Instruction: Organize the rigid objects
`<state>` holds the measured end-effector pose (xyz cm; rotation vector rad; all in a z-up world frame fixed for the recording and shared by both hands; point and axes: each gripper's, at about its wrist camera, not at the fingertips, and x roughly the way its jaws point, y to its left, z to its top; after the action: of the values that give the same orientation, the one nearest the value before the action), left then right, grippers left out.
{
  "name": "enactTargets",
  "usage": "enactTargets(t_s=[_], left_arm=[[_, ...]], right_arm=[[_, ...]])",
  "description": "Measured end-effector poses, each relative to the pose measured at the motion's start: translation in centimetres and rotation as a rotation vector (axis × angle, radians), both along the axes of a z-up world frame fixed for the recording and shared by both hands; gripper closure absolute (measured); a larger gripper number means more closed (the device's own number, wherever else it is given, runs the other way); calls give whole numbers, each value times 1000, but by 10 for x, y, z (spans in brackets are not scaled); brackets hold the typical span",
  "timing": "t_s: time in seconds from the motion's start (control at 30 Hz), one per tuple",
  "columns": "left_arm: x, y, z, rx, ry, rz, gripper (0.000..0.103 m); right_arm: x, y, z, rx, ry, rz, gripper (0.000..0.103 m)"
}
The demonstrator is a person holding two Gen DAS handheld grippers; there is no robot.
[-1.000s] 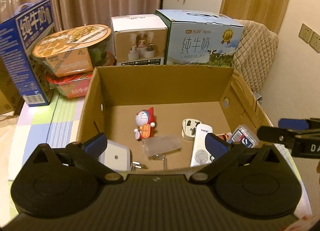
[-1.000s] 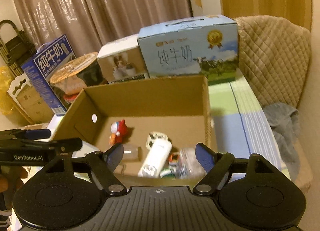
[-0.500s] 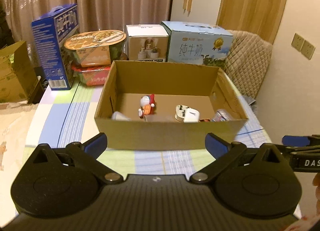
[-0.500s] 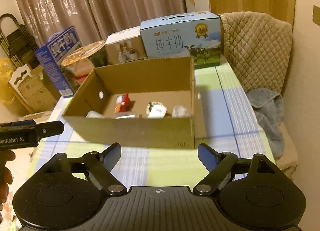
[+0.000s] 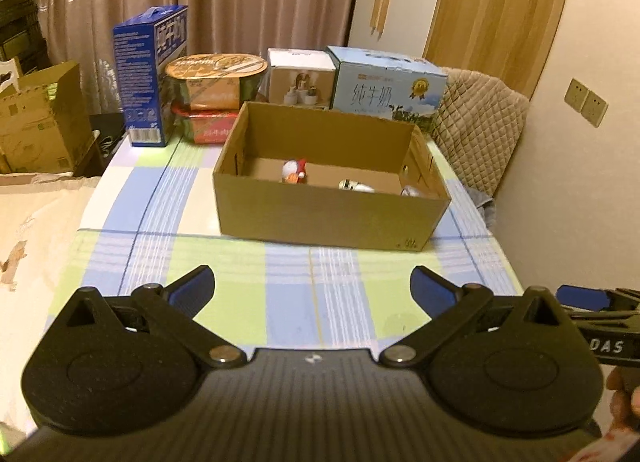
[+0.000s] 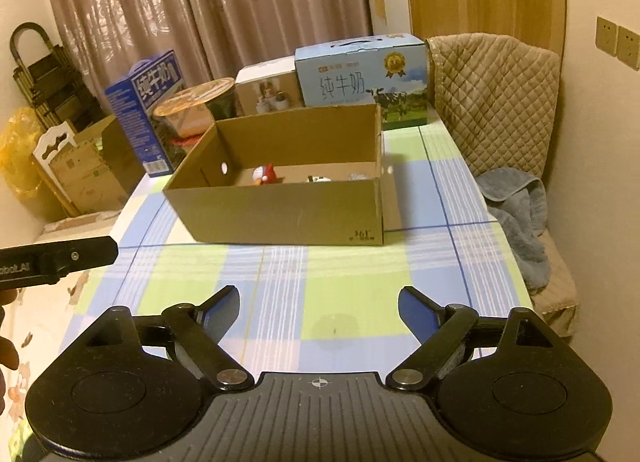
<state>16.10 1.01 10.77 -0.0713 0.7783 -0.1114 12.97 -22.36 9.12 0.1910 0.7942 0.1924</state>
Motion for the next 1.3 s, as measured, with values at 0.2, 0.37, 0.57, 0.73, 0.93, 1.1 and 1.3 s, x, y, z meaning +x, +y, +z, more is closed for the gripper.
enactTargets(t_s=[0.2, 0.37, 0.57, 0.73, 0.93, 1.1, 1.3], left_arm=[[-33, -1, 4, 19, -7, 11, 1], [-53, 1, 8, 19, -11, 21, 1], [-72, -3, 10, 22, -14, 23, 1], [-83, -7, 6, 31, -8, 21, 1], [-87, -10, 3, 36, -7, 17, 1], [-87, -10, 3, 34, -8, 12, 1], [-86, -11, 3, 35, -9, 11, 1]], right_arm=[[-33, -3, 7, 1, -18, -7, 19], [-52, -6, 12, 4, -25, -11, 19], [-64, -6, 13, 27, -21, -8, 19], [-68, -5, 14, 18, -21, 3, 19], [-71, -4, 14, 7, -30, 3, 19], [-73, -4, 13, 5, -29, -1, 19], [-73, -5, 12, 6, -25, 2, 19]])
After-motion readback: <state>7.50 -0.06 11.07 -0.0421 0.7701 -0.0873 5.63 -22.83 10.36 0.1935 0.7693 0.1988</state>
